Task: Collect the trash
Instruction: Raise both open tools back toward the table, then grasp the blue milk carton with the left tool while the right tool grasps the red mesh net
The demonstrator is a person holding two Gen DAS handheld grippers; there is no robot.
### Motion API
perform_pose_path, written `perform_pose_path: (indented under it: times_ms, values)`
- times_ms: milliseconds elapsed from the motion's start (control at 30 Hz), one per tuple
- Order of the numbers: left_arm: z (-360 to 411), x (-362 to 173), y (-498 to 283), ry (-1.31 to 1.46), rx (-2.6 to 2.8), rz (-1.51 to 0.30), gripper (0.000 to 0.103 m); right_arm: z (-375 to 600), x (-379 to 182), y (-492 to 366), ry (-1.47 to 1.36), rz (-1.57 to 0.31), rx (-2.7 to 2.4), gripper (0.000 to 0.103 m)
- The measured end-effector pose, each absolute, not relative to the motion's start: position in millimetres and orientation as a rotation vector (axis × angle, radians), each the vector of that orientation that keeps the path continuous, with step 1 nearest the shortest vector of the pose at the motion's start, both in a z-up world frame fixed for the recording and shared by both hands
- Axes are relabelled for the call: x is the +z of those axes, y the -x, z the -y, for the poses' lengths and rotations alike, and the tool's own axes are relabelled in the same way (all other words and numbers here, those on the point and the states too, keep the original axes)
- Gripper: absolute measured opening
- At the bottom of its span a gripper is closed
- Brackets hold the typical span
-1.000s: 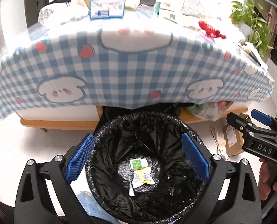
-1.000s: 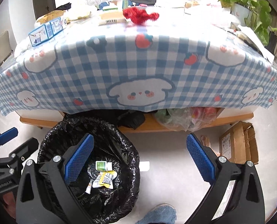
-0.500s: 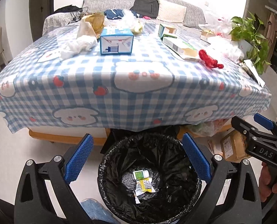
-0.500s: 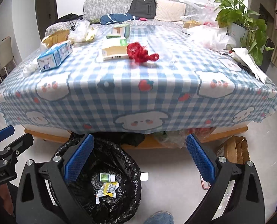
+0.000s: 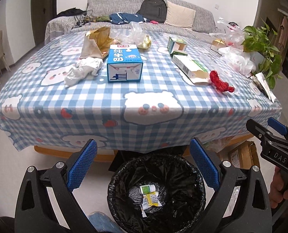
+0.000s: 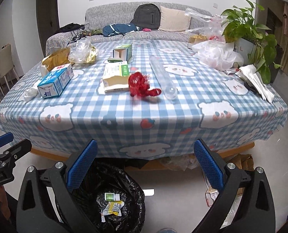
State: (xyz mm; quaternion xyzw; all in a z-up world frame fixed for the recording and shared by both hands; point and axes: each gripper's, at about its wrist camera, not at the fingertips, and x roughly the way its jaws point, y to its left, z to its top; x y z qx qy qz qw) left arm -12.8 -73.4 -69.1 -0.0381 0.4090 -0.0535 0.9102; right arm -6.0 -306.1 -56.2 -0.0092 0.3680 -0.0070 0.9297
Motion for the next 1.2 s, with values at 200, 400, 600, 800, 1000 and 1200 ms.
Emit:
perform_pose_path:
  times_ms: [200,400,600,800,1000,1200]
  values:
    - [70,-61,-8,0.086,-0.106,-0.862,0.094,302,-45,-12,0.027,-0.737,-0.007,0.095]
    - [69,-49,-26,0.081,-0.111,-0.85,0.094,298,-32,-32,0.033,-0.719,-0.004,0.095]
    - [65,-41,-53,0.08,-0.106,-0.85,0.094,301,-31,-53,0.016,-0.724,-0.006,0.095]
    - [59,-36,-90,0.079,-0.098,-0.862,0.094,302,-33,-79,0.01,-0.735,-0.01,0.095]
    - [55,-38,-127,0.057,-0.076,-0.883,0.094,301,-38,-104,0.021,-0.761,-0.004,0.089]
    - [51,-44,-159,0.064,-0.052,-0.905,0.093,299,-48,-123,0.046,-0.793,0.024,0.077]
